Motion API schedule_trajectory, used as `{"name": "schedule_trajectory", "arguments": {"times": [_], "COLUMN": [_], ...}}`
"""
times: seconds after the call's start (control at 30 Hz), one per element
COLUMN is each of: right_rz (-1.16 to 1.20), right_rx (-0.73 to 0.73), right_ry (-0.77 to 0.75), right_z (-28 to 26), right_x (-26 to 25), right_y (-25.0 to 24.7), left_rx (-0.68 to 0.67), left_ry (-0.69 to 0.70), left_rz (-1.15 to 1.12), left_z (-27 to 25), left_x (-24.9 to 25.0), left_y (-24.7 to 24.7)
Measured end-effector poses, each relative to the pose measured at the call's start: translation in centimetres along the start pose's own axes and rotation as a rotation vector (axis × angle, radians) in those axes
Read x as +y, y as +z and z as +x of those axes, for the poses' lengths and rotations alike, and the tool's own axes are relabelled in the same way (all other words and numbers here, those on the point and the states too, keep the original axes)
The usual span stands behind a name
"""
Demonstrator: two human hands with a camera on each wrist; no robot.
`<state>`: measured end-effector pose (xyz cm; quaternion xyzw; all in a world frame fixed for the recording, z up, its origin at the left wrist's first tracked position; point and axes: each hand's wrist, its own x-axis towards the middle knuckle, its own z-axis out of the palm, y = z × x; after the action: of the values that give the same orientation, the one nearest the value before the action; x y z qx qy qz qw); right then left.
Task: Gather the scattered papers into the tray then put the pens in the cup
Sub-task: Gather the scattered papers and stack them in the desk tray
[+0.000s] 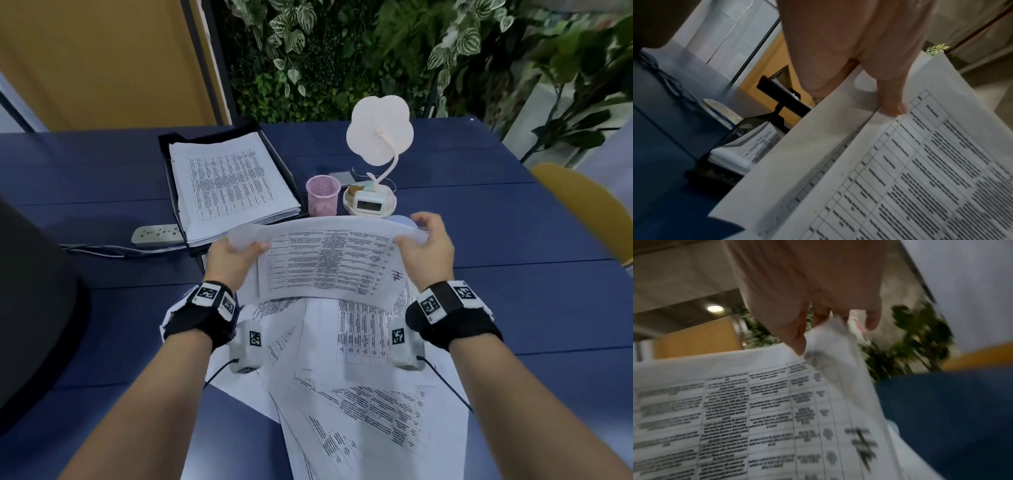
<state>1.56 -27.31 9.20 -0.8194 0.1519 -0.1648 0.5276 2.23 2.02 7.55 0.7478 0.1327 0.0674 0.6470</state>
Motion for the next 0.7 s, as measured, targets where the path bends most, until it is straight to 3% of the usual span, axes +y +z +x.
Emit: {"name": "schedule_trajectory", "arguments": {"times": [0.13,0.2,0.3,0.4,0.5,0.57,0.63,0.7], "right_rz": [-0.779,-0.884,-0.760,-0.599,-0.093,0.186,0.366,0.425], "right_rx": [-0.126,-0.239,-0.426,-0.426,-0.387,-0.345,-0.330,-0.332], "right_ry": [-0.266,-0.327,-0.304,-0.203,-0.102,-0.046,0.008,0.038], "right_z": [0.1,-0.1,-0.3,0.2,0.2,-0.2,-0.5,-0.8], "right_x": [-2.3,-3.2,-4.1,-3.5,-2.7,-2.6,-2.4,-1.9], "right_y": [0.3,0.6,0.7,0.1,-0.7,-0.6,-0.2,0.5], "left_rx": [-0.109,-0.174,-0.206,-0.093,0.165,0.241,0.120,-0.046], "left_ry": [0.072,0.093,0.106,0.169,0.300,0.255,0.157,0.097], "left_rz": [0.058,0.062,0.057,0.025,0.110,-0.012,-0.148,-0.144], "left_z": [0.1,-0.3,-0.5,-0.2,-0.2,-0.4,-0.4,-0.5], "left_x": [1.6,2.9,4.1,4.4,4.2,4.0,3.7,3.2], "left_y": [0.2,0.6,1.0,1.2,0.8,1.0,1.6,2.2]}}
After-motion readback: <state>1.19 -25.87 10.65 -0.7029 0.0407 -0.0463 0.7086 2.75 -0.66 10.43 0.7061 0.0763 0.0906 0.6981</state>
